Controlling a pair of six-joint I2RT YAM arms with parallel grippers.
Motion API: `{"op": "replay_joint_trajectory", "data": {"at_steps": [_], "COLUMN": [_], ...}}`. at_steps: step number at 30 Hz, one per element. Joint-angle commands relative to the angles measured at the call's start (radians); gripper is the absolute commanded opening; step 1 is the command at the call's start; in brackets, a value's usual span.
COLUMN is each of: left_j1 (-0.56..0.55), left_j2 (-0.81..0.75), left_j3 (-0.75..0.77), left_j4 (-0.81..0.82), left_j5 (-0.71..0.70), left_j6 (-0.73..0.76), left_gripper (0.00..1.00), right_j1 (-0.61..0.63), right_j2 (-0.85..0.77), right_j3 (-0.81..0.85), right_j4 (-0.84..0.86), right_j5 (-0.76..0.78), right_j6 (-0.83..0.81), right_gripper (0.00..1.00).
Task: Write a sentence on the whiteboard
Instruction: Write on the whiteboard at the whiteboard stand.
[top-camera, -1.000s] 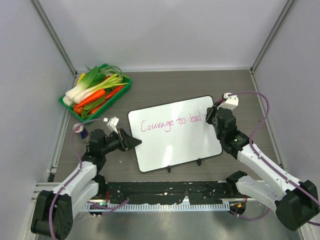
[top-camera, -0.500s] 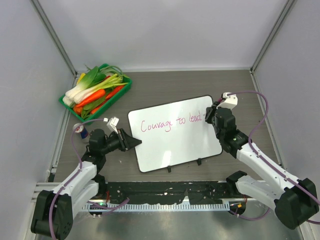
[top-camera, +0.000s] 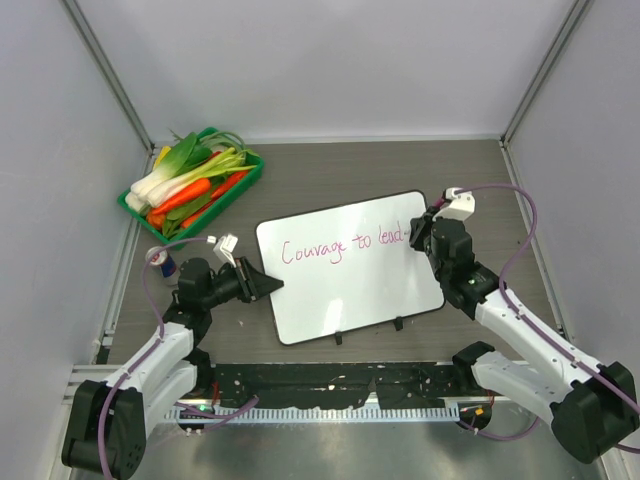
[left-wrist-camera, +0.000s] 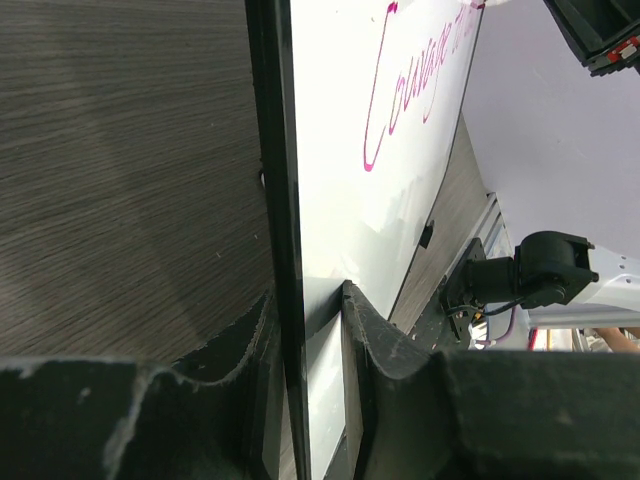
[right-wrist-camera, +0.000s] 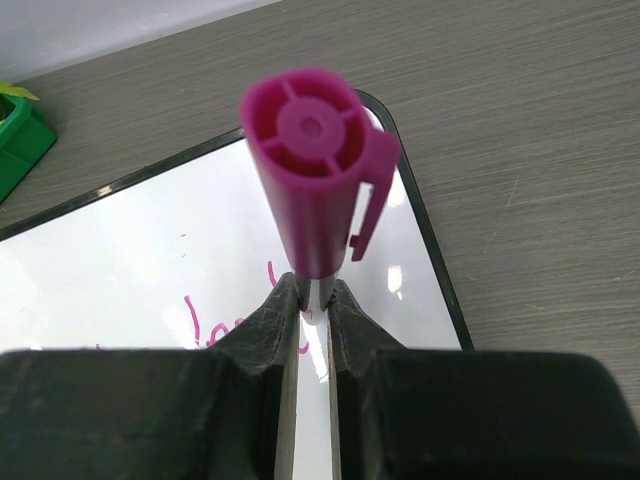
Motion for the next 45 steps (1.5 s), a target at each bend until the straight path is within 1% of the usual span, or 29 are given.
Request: {"op": "replay_joint_trajectory", "data": {"at_steps": [1,9,16,23,32,44,45], "left_j1": [0.000,0.000,0.001,0.000,0.001,0.000,0.000], "left_j2": [0.001,0.001,0.004,0.002,0.002,-0.001,-0.001], "left_j3": [0.001,0.001,0.001,0.001,0.001,0.001,0.001], "left_j4": [0.025,0.025,0.025,0.025,0.025,0.024,0.024], "left_j5": [-0.018,-0.016,-0.019,-0.022,-0.021,-0.021,-0.021], "left_j6": [0.040,0.040,0.040,0.040,0.040,0.040,0.038], "left_gripper": [0.00,0.00,0.00,0.00,0.00,0.00,0.00], "right_j1": [-0.005,-0.003,-0.003,-0.002,-0.003,-0.003,-0.003], "right_j2": [-0.022,-0.041,-0.049,-0.024,0.005,0.025,0.025], "right_j3": [-0.008,-0.019,-0.016,0.027,0.055,0.084,0.082], "right_j4": [-0.043,-0.072,-0.085,-0.072,-0.028,-0.015,0.013], "right_j5": [-0.006,0.001,0.052,0.089,0.090,0.057,0.057], "right_j6": [0.012,0.013,0.009,0.001,0.007,0.020,0.021], "right_gripper": [0.01,0.01,0.01,0.01,0.02,0.01,0.01]}}
